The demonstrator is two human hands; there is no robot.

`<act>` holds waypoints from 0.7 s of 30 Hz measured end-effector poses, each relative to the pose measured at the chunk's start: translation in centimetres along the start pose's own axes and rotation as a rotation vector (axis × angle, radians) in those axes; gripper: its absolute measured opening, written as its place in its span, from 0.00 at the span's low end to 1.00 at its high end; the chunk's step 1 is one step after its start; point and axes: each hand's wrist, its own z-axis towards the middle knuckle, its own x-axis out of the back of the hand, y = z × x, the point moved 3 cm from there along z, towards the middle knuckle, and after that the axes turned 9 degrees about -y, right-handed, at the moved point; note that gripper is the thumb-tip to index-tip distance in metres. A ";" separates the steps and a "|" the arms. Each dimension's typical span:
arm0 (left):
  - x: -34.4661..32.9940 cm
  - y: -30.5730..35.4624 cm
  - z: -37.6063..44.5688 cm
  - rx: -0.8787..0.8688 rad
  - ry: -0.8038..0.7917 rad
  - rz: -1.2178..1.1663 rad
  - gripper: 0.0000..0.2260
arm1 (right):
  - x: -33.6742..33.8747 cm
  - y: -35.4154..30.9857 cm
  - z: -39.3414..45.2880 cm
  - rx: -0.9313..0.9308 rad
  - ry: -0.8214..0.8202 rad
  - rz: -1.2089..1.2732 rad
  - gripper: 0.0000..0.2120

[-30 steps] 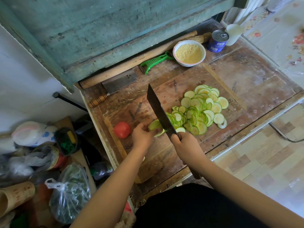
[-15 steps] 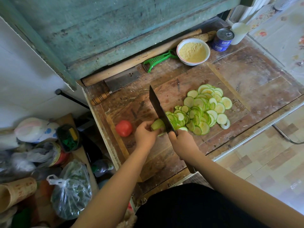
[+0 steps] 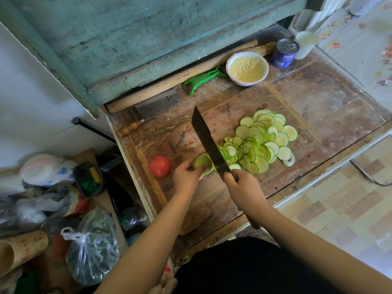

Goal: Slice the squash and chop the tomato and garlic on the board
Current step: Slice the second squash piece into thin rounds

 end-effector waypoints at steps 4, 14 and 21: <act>0.1 -0.3 0.2 -0.002 -0.030 0.001 0.20 | 0.1 0.0 -0.4 0.007 -0.006 0.020 0.15; 0.1 -0.3 0.3 0.018 0.010 -0.088 0.17 | -0.1 -0.4 -0.7 0.017 -0.016 0.025 0.16; 0.1 -0.2 0.4 0.022 0.006 -0.125 0.16 | -0.1 -0.8 -0.6 -0.002 -0.027 -0.012 0.17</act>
